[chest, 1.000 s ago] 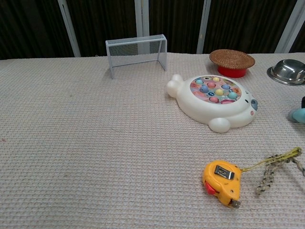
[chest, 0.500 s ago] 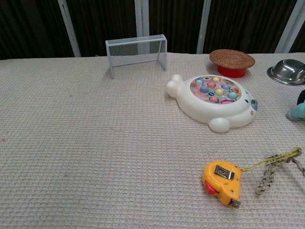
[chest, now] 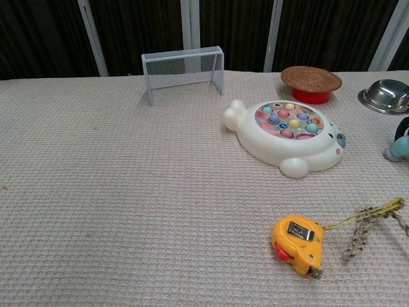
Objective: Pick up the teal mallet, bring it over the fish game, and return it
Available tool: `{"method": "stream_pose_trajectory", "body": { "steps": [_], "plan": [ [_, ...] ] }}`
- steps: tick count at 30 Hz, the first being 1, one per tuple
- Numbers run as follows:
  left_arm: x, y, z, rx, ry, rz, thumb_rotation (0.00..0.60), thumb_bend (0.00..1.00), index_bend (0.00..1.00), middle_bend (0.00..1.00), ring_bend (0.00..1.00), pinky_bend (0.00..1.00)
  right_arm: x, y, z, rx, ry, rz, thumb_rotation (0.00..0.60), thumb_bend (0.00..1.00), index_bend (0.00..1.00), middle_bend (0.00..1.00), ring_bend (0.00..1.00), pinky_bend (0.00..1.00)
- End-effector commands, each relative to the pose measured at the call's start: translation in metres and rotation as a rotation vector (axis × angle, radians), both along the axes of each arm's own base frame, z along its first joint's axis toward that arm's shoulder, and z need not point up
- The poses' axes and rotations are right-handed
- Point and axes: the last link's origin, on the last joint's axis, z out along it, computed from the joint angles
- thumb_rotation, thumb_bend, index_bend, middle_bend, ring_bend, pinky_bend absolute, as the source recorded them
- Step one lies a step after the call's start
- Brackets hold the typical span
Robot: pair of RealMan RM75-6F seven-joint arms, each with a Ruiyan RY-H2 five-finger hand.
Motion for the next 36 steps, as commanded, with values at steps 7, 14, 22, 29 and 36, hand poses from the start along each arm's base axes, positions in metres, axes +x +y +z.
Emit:
{"method": "stream_pose_trajectory", "body": {
  "steps": [7, 14, 22, 29, 36],
  "plan": [
    [0.0, 0.0, 0.0, 0.0, 0.001, 0.002, 0.6, 0.0, 0.0, 0.0, 0.0, 0.0, 0.001, -0.005, 0.001, -0.004, 0.013, -0.009, 0.6, 0.4, 0.36, 0.42, 0.19, 0.07],
    [0.001, 0.0, 0.0, 0.0, 0.002, -0.001, 0.6, 0.0, 0.0, 0.0, 0.0, 0.0, 0.0, -0.004, 0.0, -0.004, 0.02, -0.016, 0.6, 0.4, 0.36, 0.42, 0.19, 0.07],
    [0.001, 0.0, -0.001, 0.0, 0.001, 0.0, 0.6, 0.0, 0.0, 0.0, 0.0, 0.0, -0.001, -0.004, 0.001, -0.006, 0.024, -0.018, 0.6, 0.4, 0.27, 0.37, 0.13, 0.02],
    [0.001, 0.0, 0.0, 0.006, 0.001, -0.003, 0.6, 0.0, 0.0, 0.0, 0.0, 0.0, 0.004, -0.002, 0.003, 0.002, 0.014, -0.011, 0.6, 0.28, 0.0, 0.18, 0.0, 0.0],
    [0.001, 0.001, 0.001, 0.01, -0.002, -0.006, 0.6, 0.0, 0.0, 0.0, 0.0, 0.0, 0.014, 0.007, 0.015, -0.026, -0.017, 0.017, 0.6, 0.27, 0.0, 0.14, 0.0, 0.0]
  ]
}}
